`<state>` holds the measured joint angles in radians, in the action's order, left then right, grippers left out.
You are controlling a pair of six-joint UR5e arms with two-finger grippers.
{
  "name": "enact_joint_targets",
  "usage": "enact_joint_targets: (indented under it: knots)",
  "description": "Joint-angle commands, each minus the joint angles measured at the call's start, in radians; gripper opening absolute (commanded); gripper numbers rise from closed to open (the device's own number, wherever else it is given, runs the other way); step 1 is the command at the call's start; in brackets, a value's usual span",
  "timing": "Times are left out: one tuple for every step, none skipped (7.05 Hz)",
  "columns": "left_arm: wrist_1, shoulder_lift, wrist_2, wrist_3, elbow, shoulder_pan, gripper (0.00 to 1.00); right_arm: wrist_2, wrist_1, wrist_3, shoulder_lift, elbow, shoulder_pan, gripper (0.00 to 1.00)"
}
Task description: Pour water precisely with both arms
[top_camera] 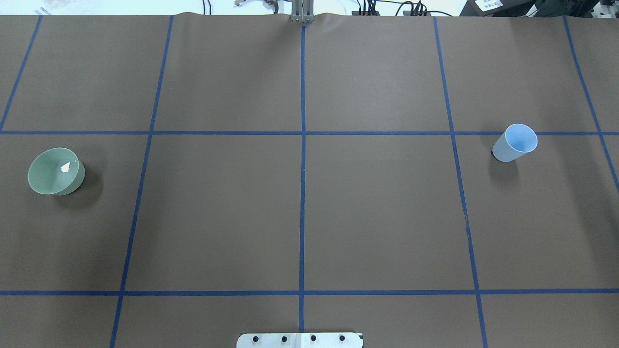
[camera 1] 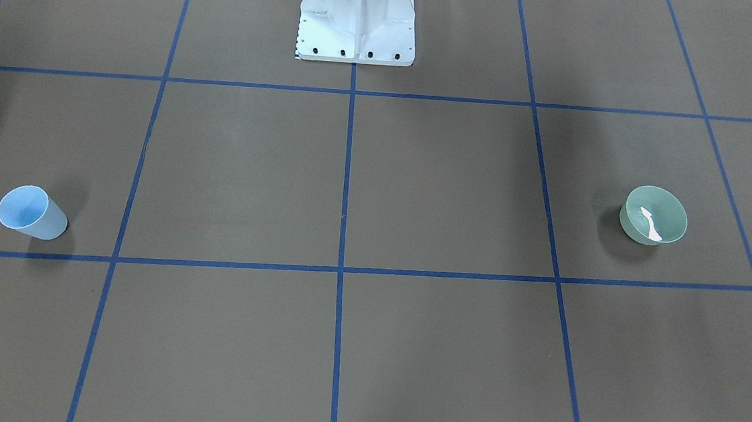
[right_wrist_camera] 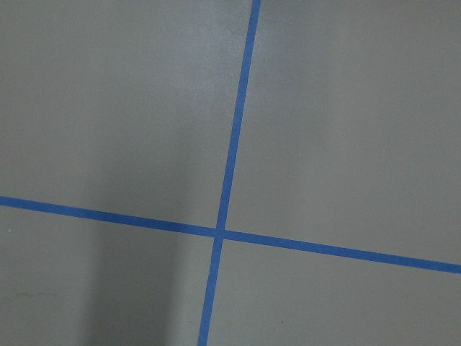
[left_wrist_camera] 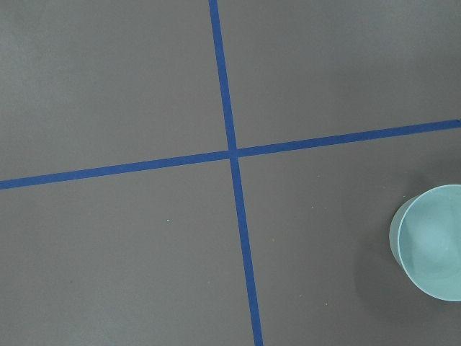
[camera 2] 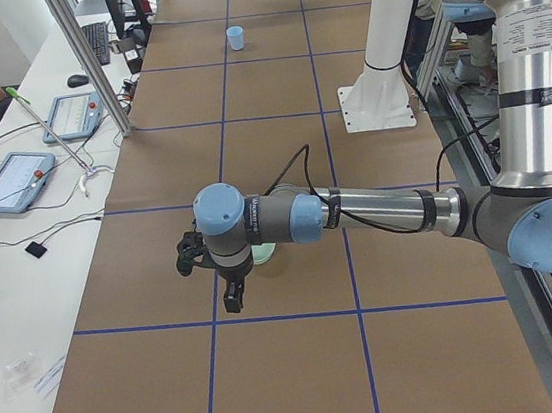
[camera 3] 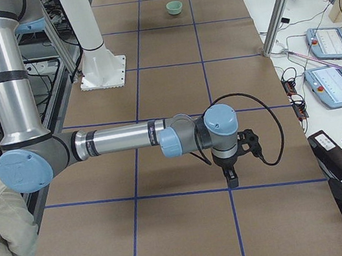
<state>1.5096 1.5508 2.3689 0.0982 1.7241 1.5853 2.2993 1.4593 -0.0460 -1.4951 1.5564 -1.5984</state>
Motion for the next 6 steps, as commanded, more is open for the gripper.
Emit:
enact_joint_targets:
  knots:
    - [0.000,0.002,0.000,-0.002,0.009,-0.001,1.00,0.005,-0.001,0.000,-0.002,0.001,0.000,1.00]
    - [0.000,0.002,0.000,-0.002,0.009,-0.001,1.00,0.012,-0.002,0.000,-0.010,-0.001,0.000,1.00]
    - [0.000,0.002,0.000,-0.002,0.009,-0.001,1.00,0.017,-0.004,0.000,-0.013,0.001,0.000,1.00]
    - [0.000,0.002,0.000,-0.002,0.009,-0.001,1.00,0.019,-0.007,0.000,-0.014,0.001,0.000,1.00]
    - [0.000,0.002,0.000,-0.002,0.009,-0.001,1.00,0.019,-0.007,0.000,-0.014,0.001,0.000,1.00]
    - [0.000,0.000,0.000,-0.002,0.008,-0.001,1.00,0.019,-0.007,0.000,-0.014,0.008,0.000,1.00]
